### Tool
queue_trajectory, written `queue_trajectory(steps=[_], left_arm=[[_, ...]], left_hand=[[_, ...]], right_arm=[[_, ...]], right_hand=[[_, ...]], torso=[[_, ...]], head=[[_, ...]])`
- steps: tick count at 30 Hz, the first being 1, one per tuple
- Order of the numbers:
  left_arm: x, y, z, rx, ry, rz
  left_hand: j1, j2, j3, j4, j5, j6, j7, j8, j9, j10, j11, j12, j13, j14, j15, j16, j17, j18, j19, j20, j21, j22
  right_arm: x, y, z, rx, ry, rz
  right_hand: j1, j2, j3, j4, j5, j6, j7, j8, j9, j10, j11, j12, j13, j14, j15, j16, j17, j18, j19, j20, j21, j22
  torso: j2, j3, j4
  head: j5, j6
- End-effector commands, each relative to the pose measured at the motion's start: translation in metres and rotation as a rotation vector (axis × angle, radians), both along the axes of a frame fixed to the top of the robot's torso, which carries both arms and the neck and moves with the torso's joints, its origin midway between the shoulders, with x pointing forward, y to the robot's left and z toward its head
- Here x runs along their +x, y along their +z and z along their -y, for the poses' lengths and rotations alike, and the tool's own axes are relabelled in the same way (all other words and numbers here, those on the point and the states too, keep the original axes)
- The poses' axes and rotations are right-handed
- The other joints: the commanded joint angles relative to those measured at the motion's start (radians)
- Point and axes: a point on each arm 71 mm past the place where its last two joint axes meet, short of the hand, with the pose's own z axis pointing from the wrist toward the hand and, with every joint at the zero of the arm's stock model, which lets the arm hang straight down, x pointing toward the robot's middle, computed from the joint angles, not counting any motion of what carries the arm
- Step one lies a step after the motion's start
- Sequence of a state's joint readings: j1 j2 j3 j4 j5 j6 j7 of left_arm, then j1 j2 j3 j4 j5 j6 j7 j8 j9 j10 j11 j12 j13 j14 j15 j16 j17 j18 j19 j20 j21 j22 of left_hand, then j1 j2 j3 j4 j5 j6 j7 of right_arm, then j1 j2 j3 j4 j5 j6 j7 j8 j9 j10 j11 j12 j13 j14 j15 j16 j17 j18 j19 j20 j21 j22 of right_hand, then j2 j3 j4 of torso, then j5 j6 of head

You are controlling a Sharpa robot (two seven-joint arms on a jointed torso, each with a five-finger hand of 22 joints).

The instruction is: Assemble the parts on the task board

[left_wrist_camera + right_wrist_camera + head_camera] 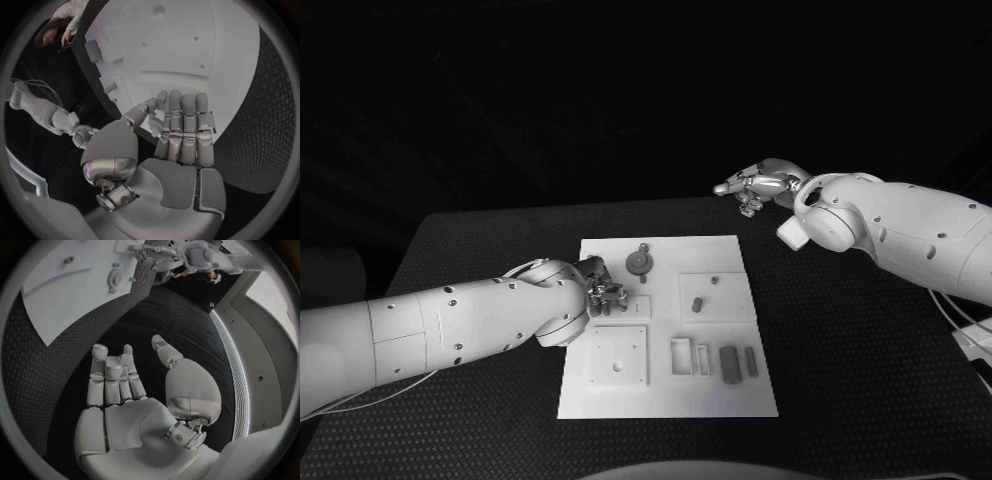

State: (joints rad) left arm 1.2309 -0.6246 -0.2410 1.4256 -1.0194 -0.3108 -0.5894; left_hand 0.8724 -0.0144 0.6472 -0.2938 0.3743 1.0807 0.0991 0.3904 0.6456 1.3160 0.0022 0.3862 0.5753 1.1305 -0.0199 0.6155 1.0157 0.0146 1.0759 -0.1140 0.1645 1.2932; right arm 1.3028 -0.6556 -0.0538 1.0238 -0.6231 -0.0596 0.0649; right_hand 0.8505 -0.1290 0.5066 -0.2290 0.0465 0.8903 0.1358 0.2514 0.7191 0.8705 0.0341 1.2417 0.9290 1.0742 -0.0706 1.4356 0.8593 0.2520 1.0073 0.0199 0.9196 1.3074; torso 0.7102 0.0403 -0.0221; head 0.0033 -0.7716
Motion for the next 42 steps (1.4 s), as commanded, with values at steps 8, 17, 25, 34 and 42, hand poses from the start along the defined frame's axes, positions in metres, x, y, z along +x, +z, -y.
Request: queue_trajectory(steps=[8, 17, 25, 34, 42], left_arm=[[-0.0003, -0.0007, 0.0029, 0.011, -0.026, -0.011], [-0.0028, -0.0028, 0.003, 0.013, -0.038, -0.029], [-0.0024, -0.0034, 0.0023, 0.01, -0.032, -0.031], [-0.0023, -0.0044, 0.0043, 0.006, -0.033, -0.034], [-0.0016, -0.0048, 0.0057, 0.005, -0.033, -0.035]], left_hand=[[0.009, 0.009, 0.006, 0.002, 0.001, 0.068, -0.061, 0.005, 0.068, 0.013, -0.021, 0.004, -0.002, -0.006, 0.0, 0.013, -0.009, -0.007, -0.004, -0.004, -0.006, 0.004], [0.009, 0.01, 0.006, 0.003, 0.0, 0.068, -0.061, 0.004, 0.068, 0.013, -0.02, 0.005, -0.002, -0.009, 0.0, 0.019, -0.018, -0.007, -0.004, -0.004, -0.007, 0.006], [0.01, 0.011, 0.006, 0.002, -0.001, 0.068, -0.061, 0.004, 0.068, 0.013, -0.02, 0.005, -0.003, -0.01, 0.0, 0.024, -0.024, -0.007, -0.003, -0.004, -0.008, 0.008], [0.008, 0.009, 0.005, 0.003, -0.002, 0.067, -0.06, 0.003, 0.068, 0.011, -0.02, 0.005, -0.004, -0.014, 0.001, 0.03, -0.034, -0.007, -0.003, -0.003, -0.01, 0.01], [-0.004, 0.004, -0.003, 0.009, -0.074, 0.067, -0.059, 0.002, 0.068, 0.01, -0.02, 0.009, -0.005, -0.022, 0.0, 0.058, -0.072, -0.007, 0.002, -0.003, -0.02, 0.015]], right_arm=[[-0.0015, -0.0002, -0.004, 0.009, 0.027, -0.007], [-0.0017, -0.0007, -0.0043, 0.01, 0.03, -0.011], [-0.0016, -0.0008, -0.0054, 0.01, 0.032, -0.011], [-0.0017, -0.0009, -0.0061, 0.013, 0.034, -0.013], [-0.0019, -0.0011, -0.0066, 0.015, 0.035, -0.016]], right_hand=[[0.0, 0.009, 0.002, -0.007, 0.004, -0.001, 0.007, -0.004, 0.002, 0.004, 0.0, 0.0, -0.001, 0.005, -0.002, -0.007, -0.001, 0.01, 0.005, -0.003, -0.006, 0.002], [0.0, 0.01, 0.002, -0.007, 0.004, -0.001, 0.007, -0.004, 0.002, 0.004, 0.0, 0.0, -0.002, 0.005, -0.002, -0.007, -0.001, 0.01, 0.005, -0.003, -0.006, 0.002], [-0.001, 0.011, 0.002, -0.008, 0.004, -0.001, 0.007, -0.004, 0.002, 0.004, 0.0, 0.0, -0.002, 0.005, -0.002, -0.007, -0.002, 0.01, 0.005, -0.003, -0.007, 0.002], [-0.002, 0.011, 0.002, -0.008, 0.004, -0.001, 0.007, -0.004, 0.002, 0.004, 0.0, 0.0, -0.002, 0.005, -0.002, -0.008, -0.002, 0.01, 0.005, -0.003, -0.007, 0.002], [-0.002, 0.011, 0.001, -0.009, 0.004, -0.001, 0.008, -0.005, 0.002, 0.004, 0.0, 0.0, -0.003, 0.005, -0.002, -0.008, -0.002, 0.01, 0.005, -0.002, -0.007, 0.002]], torso=[[-0.001, -0.0001, -0.0004], [-0.001, 0.0002, 0.0005], [-0.001, 0.0001, 0.0004], [0.0, 0.0, -0.0005], [0.0, 0.0007, -0.0003]], head=[[0.001, -0.002], [-0.001, -0.007], [-0.004, -0.008], [-0.003, -0.007], [-0.004, -0.009]])
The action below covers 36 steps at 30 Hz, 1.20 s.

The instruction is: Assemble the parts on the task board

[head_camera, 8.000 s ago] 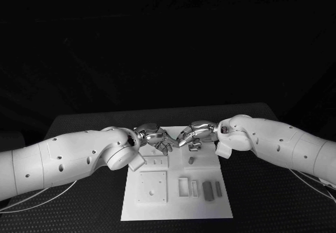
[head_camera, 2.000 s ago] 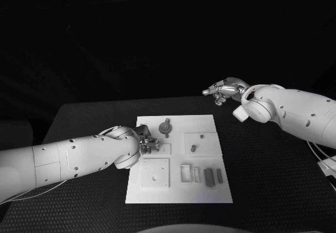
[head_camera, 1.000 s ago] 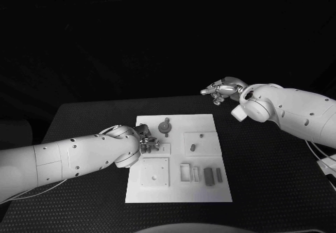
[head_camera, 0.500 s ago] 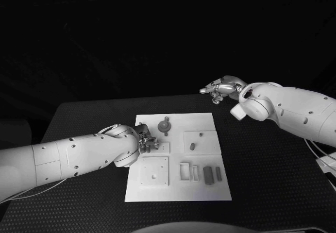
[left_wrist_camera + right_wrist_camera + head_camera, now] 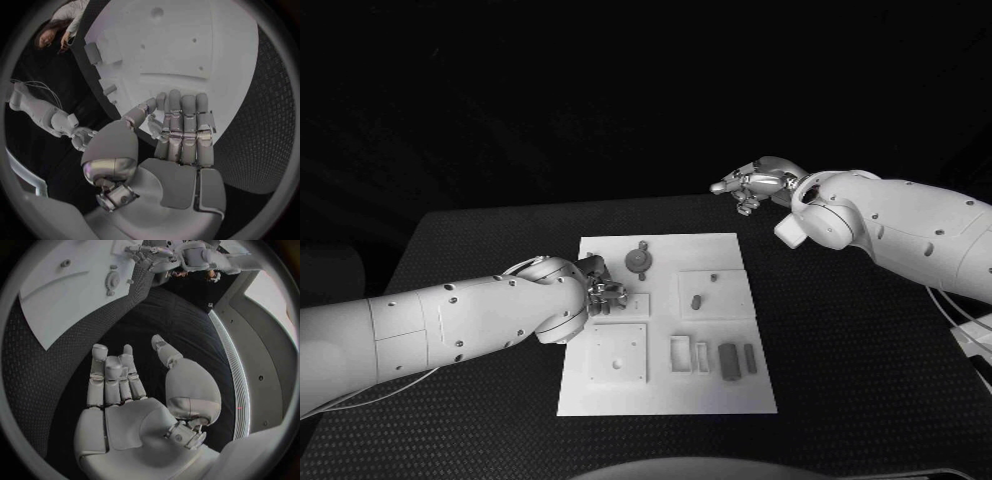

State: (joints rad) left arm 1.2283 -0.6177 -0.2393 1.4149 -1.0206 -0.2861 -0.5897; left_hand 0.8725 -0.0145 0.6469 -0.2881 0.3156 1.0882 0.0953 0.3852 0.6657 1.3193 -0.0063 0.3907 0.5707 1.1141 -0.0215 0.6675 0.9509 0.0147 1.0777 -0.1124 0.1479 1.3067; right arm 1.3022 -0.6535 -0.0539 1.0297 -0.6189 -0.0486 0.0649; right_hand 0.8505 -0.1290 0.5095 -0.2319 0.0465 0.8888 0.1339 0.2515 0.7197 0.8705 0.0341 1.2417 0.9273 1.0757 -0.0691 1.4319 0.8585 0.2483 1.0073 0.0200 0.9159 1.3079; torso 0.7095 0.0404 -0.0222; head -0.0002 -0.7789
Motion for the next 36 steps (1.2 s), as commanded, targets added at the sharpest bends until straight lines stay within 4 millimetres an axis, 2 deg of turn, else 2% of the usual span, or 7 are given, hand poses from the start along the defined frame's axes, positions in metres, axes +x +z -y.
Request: queue_trajectory(steps=[1, 12, 29, 32, 33, 36], left_arm=[[-0.0023, -0.0027, 0.0047, -0.005, -0.02, -0.019], [-0.0032, -0.0041, 0.0069, 0.013, -0.04, -0.041], [-0.0029, -0.0046, 0.005, 0.016, -0.041, -0.047], [-0.0036, -0.0047, 0.0062, 0.012, -0.047, -0.051], [-0.0037, -0.0046, 0.0065, 0.011, -0.047, -0.05], [-0.0032, -0.0042, 0.006, 0.006, -0.043, -0.042]], left_hand=[[-0.006, 0.004, -0.003, 0.005, -0.019, 0.06, -0.056, 0.007, 0.048, 0.008, -0.012, 0.005, -0.001, -0.007, 0.002, 0.01, -0.011, -0.007, 0.002, -0.005, -0.005, 0.001], [-0.062, -0.021, -0.013, 0.042, -0.023, 0.062, -0.056, 0.006, 0.048, 0.006, -0.012, 0.01, -0.004, -0.018, 0.001, 0.045, -0.055, -0.008, 0.008, -0.006, -0.018, 0.005], [-0.065, -0.034, -0.012, 0.046, -0.028, 0.065, -0.058, 0.007, 0.05, 0.007, -0.014, 0.014, -0.004, -0.021, 0.0, 0.061, -0.07, -0.007, 0.012, -0.007, -0.021, 0.009], [-0.067, -0.05, -0.014, 0.049, -0.034, 0.065, -0.058, 0.007, 0.05, 0.007, -0.014, 0.015, -0.004, -0.024, 0.0, 0.069, -0.08, -0.007, 0.014, -0.008, -0.024, 0.01], [-0.069, -0.06, -0.015, 0.053, -0.042, 0.064, -0.058, 0.007, 0.051, 0.006, -0.014, 0.016, -0.004, -0.026, -0.001, 0.073, -0.085, -0.007, 0.014, -0.008, -0.025, 0.011], [-0.07, -0.094, -0.012, 0.08, -0.169, 0.063, -0.058, 0.006, 0.051, 0.003, -0.013, 0.018, -0.006, -0.034, -0.001, 0.091, -0.107, -0.007, 0.016, -0.008, -0.032, 0.013]], right_arm=[[-0.0009, -0.0004, -0.003, 0.009, 0.021, -0.007], [-0.0014, -0.0008, -0.0029, 0.01, 0.022, -0.01], [-0.0027, -0.0031, -0.0041, 0.016, 0.024, -0.018], [-0.0029, -0.0038, -0.004, 0.016, 0.025, -0.02], [-0.003, -0.0041, -0.004, 0.016, 0.025, -0.021], [-0.0031, -0.0047, -0.0038, 0.016, 0.025, -0.022]], right_hand=[[-0.002, 0.011, -0.001, -0.006, 0.004, 0.001, 0.009, -0.005, 0.001, 0.004, 0.0, 0.0, -0.001, 0.003, -0.003, -0.004, -0.001, 0.013, 0.005, -0.002, -0.004, 0.001], [-0.003, 0.012, -0.001, -0.007, 0.004, 0.001, 0.009, -0.005, 0.001, 0.003, 0.0, 0.0, -0.001, 0.003, -0.003, -0.004, -0.002, 0.013, 0.005, -0.002, -0.004, 0.001], [-0.004, 0.013, -0.001, -0.007, 0.004, 0.001, 0.009, -0.006, 0.001, 0.003, 0.0, 0.001, -0.002, 0.003, -0.003, -0.005, -0.002, 0.013, 0.005, -0.002, -0.005, 0.002], [-0.004, 0.014, -0.001, -0.007, 0.004, 0.001, 0.009, -0.006, 0.001, 0.003, 0.0, 0.001, -0.002, 0.003, -0.003, -0.005, -0.002, 0.013, 0.005, -0.002, -0.005, 0.002], [-0.004, 0.014, -0.001, -0.007, 0.004, 0.001, 0.009, -0.006, 0.001, 0.003, 0.0, 0.001, -0.002, 0.003, -0.003, -0.005, -0.002, 0.013, 0.005, -0.002, -0.005, 0.002], [-0.004, 0.014, -0.001, -0.007, 0.004, 0.001, 0.01, -0.006, 0.001, 0.003, 0.0, 0.001, -0.002, 0.003, -0.003, -0.005, -0.002, 0.013, 0.005, -0.002, -0.005, 0.002]], torso=[[0.0, 0.0005, 0.0002], [0.0, -0.0001, -0.0005], [0.0, -0.0006, 0.0012], [0.0, -0.0013, 0.0012], [0.001, -0.0012, 0.0006], [0.0, -0.0009, 0.0004]], head=[[-0.001, -0.003], [-0.002, -0.004], [-0.004, -0.006], [-0.004, -0.006], [-0.006, -0.008], [-0.005, -0.008]])
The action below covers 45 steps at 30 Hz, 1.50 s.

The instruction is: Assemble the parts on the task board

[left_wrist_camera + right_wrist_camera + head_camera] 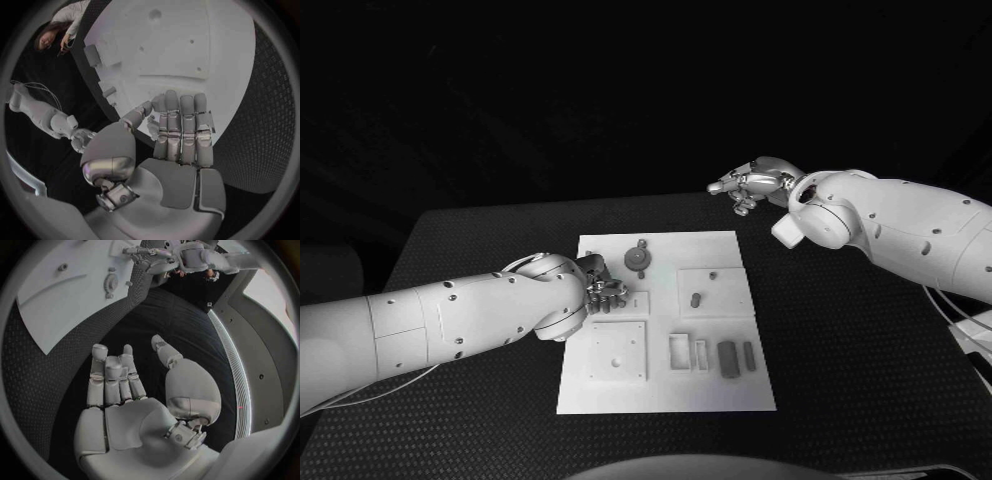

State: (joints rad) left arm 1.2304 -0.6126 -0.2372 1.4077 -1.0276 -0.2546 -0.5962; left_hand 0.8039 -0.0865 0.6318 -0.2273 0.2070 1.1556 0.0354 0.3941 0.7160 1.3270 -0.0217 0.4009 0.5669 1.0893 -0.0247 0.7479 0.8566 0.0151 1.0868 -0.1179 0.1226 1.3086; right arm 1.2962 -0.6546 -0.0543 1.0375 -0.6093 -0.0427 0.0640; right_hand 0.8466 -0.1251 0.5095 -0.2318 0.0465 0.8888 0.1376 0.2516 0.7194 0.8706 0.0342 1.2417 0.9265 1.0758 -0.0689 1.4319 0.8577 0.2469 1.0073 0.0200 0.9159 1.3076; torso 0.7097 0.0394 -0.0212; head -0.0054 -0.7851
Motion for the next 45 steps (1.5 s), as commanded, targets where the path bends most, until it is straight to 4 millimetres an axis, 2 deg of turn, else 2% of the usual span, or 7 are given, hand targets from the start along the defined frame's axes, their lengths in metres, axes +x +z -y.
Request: queue_trajectory(steps=[1, 3, 7, 10, 29, 34, 45], left_arm=[[-0.004, -0.004, 0.005, -0.013, -0.026, -0.027], [-0.004, -0.004, 0.004, -0.014, -0.025, -0.026], [-0.004, -0.004, 0.003, -0.014, -0.023, -0.025], [-0.004, -0.004, 0.003, -0.014, -0.022, -0.024], [-0.011, 0.003, -0.013, -0.022, -0.023, -0.061], [0.003, 0.032, -0.025, -0.038, -0.005, -0.051], [0.058, 0.081, -0.067, -0.024, 0.089, 0.055]], left_hand=[[-0.002, -0.038, 0.004, 0.031, -0.091, -0.005, 0.002, -0.003, 0.001, -0.005, 0.002, 0.008, -0.003, -0.011, 0.002, 0.018, -0.021, -0.007, 0.008, -0.003, -0.01, 0.012], [-0.013, -0.071, 0.003, 0.057, -0.155, -0.005, 0.002, -0.003, 0.001, -0.006, 0.002, 0.009, -0.003, -0.015, 0.002, 0.026, -0.031, -0.007, 0.01, -0.004, -0.014, 0.013], [-0.034, -0.119, 0.003, 0.107, -0.159, -0.007, 0.002, -0.002, 0.004, -0.007, 0.002, 0.01, -0.003, -0.02, 0.002, 0.037, -0.041, -0.006, 0.011, -0.003, -0.018, 0.013], [-0.04, -0.092, -0.059, 0.087, -0.158, -0.012, 0.003, 0.0, 0.01, -0.01, 0.002, 0.012, -0.001, -0.027, 0.003, 0.049, -0.05, -0.005, 0.007, -0.002, -0.024, 0.017], [-0.032, -0.079, -0.081, 0.075, -0.158, -0.017, 0.004, -0.002, 0.011, -0.015, 0.003, 0.011, -0.002, -0.035, 0.003, 0.057, -0.063, -0.004, 0.007, -0.001, -0.03, 0.016], [-0.028, -0.073, -0.088, 0.07, -0.158, -0.033, 0.011, -0.011, 0.008, -0.029, 0.01, 0.004, -0.005, -0.049, 0.007, 0.057, -0.075, -0.007, -0.003, 0.002, -0.039, 0.014], [0.015, -0.032, -0.096, 0.023, -0.156, -0.186, 0.079, -0.099, -0.041, -0.061, 0.03, 0.018, 0.005, -0.08, 0.017, 0.073, -0.108, -0.007, -0.016, 0.011, -0.055, 0.009]], right_arm=[[-0.001, -0.001, -0.001, 0.005, 0.017, -0.008], [-0.001, -0.001, -0.001, 0.005, 0.016, -0.009], [-0.001, -0.002, -0.001, 0.005, 0.017, -0.01], [-0.001, -0.002, -0.001, 0.005, 0.016, -0.01], [0.0, -0.005, 0.008, 0.004, -0.004, -0.014], [0.001, -0.006, 0.011, 0.002, -0.012, -0.014], [0.001, -0.007, 0.016, 0.0, -0.021, -0.014]], right_hand=[[-0.001, 0.01, -0.001, -0.007, 0.004, 0.001, 0.006, -0.006, 0.002, 0.003, 0.0, 0.001, -0.002, 0.003, -0.003, -0.005, -0.001, 0.015, 0.005, -0.002, -0.005, 0.002], [-0.001, 0.01, -0.001, -0.007, 0.004, 0.001, 0.006, -0.006, 0.002, 0.003, 0.0, 0.001, -0.002, 0.003, -0.003, -0.005, -0.001, 0.015, 0.005, -0.002, -0.005, 0.002], [-0.001, 0.01, -0.001, -0.008, 0.004, 0.001, 0.006, -0.006, 0.002, 0.003, 0.0, 0.001, -0.002, 0.003, -0.003, -0.005, -0.001, 0.015, 0.005, -0.002, -0.005, 0.002], [-0.001, 0.01, -0.002, -0.008, 0.004, 0.001, 0.006, -0.006, 0.002, 0.003, 0.0, 0.001, -0.002, 0.003, -0.003, -0.005, -0.001, 0.015, 0.005, -0.002, -0.005, 0.002], [-0.003, 0.01, -0.002, -0.008, 0.004, 0.001, 0.006, -0.007, 0.002, 0.003, 0.0, 0.001, -0.002, 0.003, -0.003, -0.005, -0.002, 0.015, 0.004, -0.001, -0.006, 0.002], [-0.003, 0.01, -0.002, -0.008, 0.004, 0.001, 0.006, -0.007, 0.002, 0.003, 0.0, 0.001, -0.003, 0.003, -0.003, -0.005, -0.002, 0.015, 0.004, -0.001, -0.006, 0.002], [-0.003, 0.01, -0.002, -0.009, 0.004, 0.0, 0.006, -0.008, 0.001, 0.003, 0.0, 0.001, -0.003, 0.003, -0.003, -0.005, -0.002, 0.015, 0.004, -0.001, -0.006, 0.002]], torso=[[0.0, -0.0001, -0.0006], [0.0, 0.0004, -0.0005], [0.0, 0.0005, -0.0006], [0.0, 0.0005, -0.0006], [-0.001, -0.0005, -0.0003], [0.0, 0.0, -0.0012], [0.001, -0.0008, 0.0001]], head=[[0.0, -0.002], [-0.001, -0.002], [-0.002, -0.002], [-0.001, -0.001], [-0.003, 0.011], [-0.001, 0.021], [0.005, 0.041]])
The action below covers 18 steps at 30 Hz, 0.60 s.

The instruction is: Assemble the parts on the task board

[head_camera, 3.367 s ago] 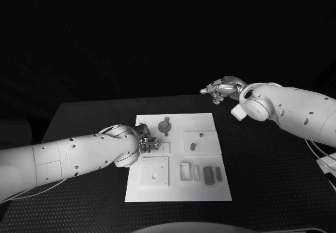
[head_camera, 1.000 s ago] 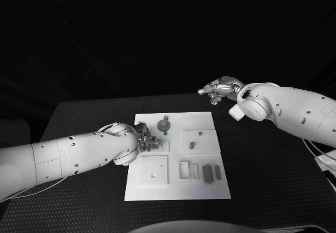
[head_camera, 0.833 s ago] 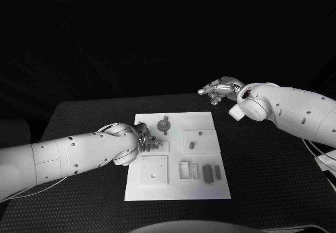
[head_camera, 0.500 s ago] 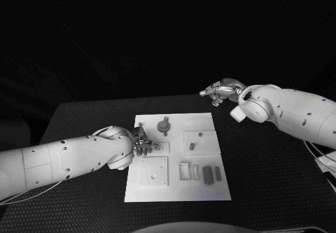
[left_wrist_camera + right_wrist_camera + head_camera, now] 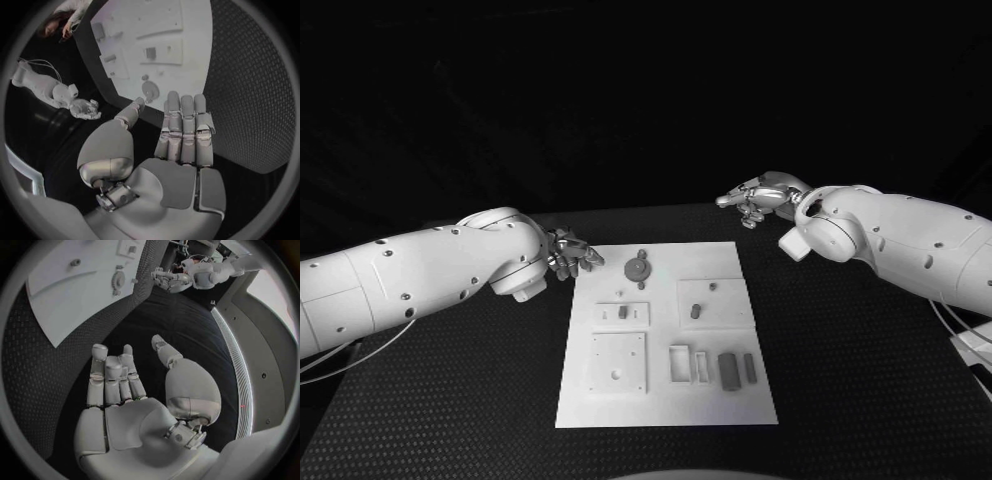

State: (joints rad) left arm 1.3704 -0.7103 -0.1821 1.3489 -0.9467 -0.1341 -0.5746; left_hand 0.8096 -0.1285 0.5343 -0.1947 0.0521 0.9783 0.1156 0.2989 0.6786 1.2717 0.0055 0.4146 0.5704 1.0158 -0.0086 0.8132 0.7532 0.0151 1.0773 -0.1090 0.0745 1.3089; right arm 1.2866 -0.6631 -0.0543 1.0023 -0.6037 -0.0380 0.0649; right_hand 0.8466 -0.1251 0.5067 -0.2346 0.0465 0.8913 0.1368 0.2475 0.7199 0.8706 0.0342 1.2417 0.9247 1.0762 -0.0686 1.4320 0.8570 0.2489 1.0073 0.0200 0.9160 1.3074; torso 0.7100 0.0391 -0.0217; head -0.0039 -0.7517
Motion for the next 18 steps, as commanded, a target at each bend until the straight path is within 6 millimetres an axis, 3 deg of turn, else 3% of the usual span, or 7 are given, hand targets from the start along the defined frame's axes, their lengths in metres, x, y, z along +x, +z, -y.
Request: queue_trajectory(steps=[1, 5, 8, 14, 18], left_arm=[[0.01, 0.003, -0.004, -0.001, -0.008, 0.008], [0.025, 0.006, -0.009, 0.066, 0.005, 0.074], [0.034, 0.008, -0.008, 0.116, -0.004, 0.118], [0.05, 0.006, -0.006, 0.186, -0.008, 0.147], [0.057, 0.003, -0.007, 0.198, -0.003, 0.137]], left_hand=[[0.011, 0.011, 0.001, -0.012, -0.001, -0.011, 0.0, -0.006, -0.005, -0.007, 0.003, 0.004, 0.001, -0.007, 0.001, 0.008, -0.006, -0.007, -0.007, 0.003, -0.006, 0.009], [0.01, 0.007, -0.003, -0.015, -0.001, -0.02, 0.004, -0.011, -0.011, -0.014, 0.007, 0.005, 0.001, -0.013, 0.004, 0.01, -0.013, -0.008, -0.012, 0.005, -0.008, 0.006], [-0.009, -0.017, -0.011, -0.003, -0.003, -0.027, 0.007, -0.015, -0.015, -0.017, 0.01, 0.006, 0.002, -0.017, 0.006, 0.013, -0.017, -0.008, -0.014, 0.007, -0.008, 0.004], [-0.034, -0.071, 0.011, 0.062, -0.003, -0.043, 0.011, -0.02, -0.022, -0.02, 0.012, 0.016, 0.006, -0.021, 0.005, 0.028, -0.026, -0.003, -0.012, 0.007, -0.006, 0.0], [-0.045, -0.08, 0.0, 0.076, -0.003, -0.067, 0.017, -0.031, -0.028, -0.024, 0.017, 0.018, 0.007, -0.025, 0.006, 0.033, -0.03, -0.003, -0.016, 0.008, -0.007, 0.0]], right_arm=[[0.0, 0.0, -0.002, 0.007, 0.018, -0.002], [0.0, 0.0, 0.0, 0.006, 0.013, -0.001], [0.0, -0.001, -0.001, 0.007, 0.012, 0.002], [0.0, -0.001, -0.003, 0.01, 0.018, 0.003], [0.0, 0.0, -0.002, 0.01, 0.01, 0.013]], right_hand=[[-0.003, 0.01, 0.001, -0.006, 0.004, -0.002, 0.007, -0.004, 0.001, 0.003, 0.0, 0.001, -0.001, 0.003, -0.003, -0.005, -0.001, 0.013, 0.004, -0.001, -0.006, 0.003], [-0.003, 0.011, 0.001, -0.006, 0.004, -0.003, 0.007, -0.004, 0.001, 0.003, 0.0, 0.001, -0.001, 0.003, -0.003, -0.005, -0.001, 0.013, 0.004, -0.001, -0.006, 0.003], [-0.003, 0.01, 0.001, -0.007, 0.004, -0.004, 0.007, -0.005, 0.001, 0.003, 0.0, 0.001, -0.002, 0.003, -0.003, -0.005, -0.001, 0.013, 0.005, -0.001, -0.006, 0.003], [-0.005, 0.011, 0.001, -0.007, 0.004, -0.008, 0.009, -0.008, 0.0, 0.002, 0.001, 0.001, -0.003, 0.003, -0.002, -0.005, -0.002, 0.013, 0.005, -0.001, -0.006, 0.003], [-0.008, 0.009, 0.002, -0.009, 0.004, -0.024, 0.013, -0.02, -0.006, 0.0, 0.005, 0.001, -0.004, 0.003, 0.001, -0.005, -0.002, 0.013, 0.006, -0.001, -0.007, 0.004]], torso=[[0.001, -0.0009, 0.0006], [0.002, -0.0018, -0.0001], [0.002, -0.0017, 0.0002], [0.003, -0.0002, -0.0016], [0.004, -0.0013, -0.0022]], head=[[0.004, 0.008], [0.013, 0.012], [0.023, 0.014], [0.033, 0.017], [0.033, 0.018]])
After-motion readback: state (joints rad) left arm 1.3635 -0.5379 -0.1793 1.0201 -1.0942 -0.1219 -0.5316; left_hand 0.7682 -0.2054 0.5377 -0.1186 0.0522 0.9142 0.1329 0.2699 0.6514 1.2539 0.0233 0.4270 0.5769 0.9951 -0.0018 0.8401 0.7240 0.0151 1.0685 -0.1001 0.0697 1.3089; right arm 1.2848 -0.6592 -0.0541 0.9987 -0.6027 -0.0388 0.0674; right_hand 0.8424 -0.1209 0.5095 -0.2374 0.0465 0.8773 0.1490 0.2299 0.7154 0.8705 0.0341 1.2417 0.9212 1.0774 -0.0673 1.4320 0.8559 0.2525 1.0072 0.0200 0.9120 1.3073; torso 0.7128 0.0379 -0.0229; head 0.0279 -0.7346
